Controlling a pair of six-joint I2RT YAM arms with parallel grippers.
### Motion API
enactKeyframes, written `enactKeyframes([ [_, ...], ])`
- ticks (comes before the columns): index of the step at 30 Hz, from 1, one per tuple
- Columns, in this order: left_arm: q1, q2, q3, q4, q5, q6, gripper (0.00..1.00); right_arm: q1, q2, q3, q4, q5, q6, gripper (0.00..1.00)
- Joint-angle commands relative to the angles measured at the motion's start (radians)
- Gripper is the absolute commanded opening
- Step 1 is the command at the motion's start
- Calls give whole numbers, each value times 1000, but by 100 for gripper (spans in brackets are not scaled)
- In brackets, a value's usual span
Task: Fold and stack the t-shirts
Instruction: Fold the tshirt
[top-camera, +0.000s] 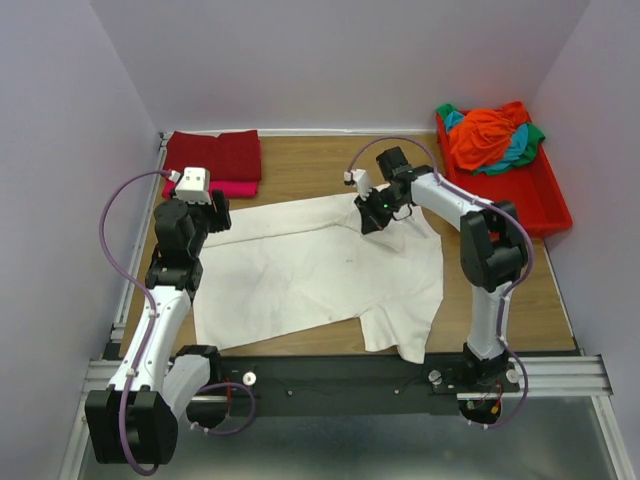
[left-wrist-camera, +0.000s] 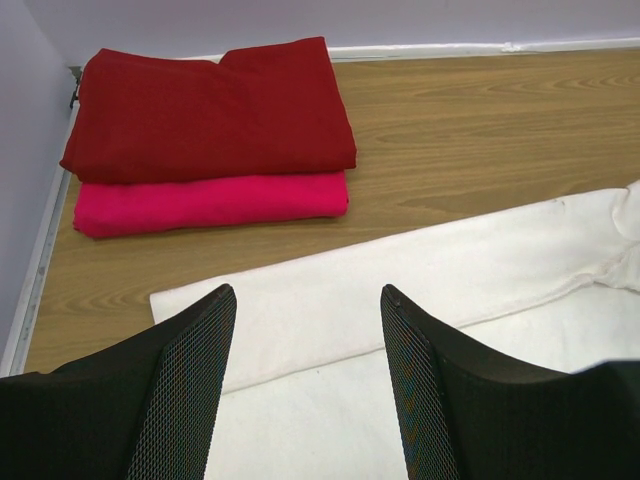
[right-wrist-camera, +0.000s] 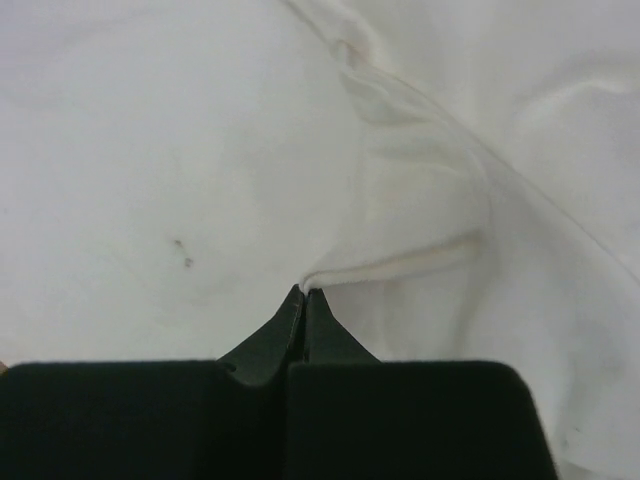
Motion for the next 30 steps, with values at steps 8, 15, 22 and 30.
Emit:
enactKeyframes([
  [8, -6, 4, -8, 22, 16, 7, 68, 253, -59, -82, -125, 123, -177, 52],
  [15, -6, 9, -5, 24, 24, 7, 67, 225, -113, -4, -120, 146, -140, 54],
  [22, -6, 1, -6, 24, 22, 7, 68, 152, -9, 162, -97, 113, 64, 51],
  [30, -6, 1, -8, 27, 30, 5, 68, 158, 22, 147, -55, 112, 164, 51],
])
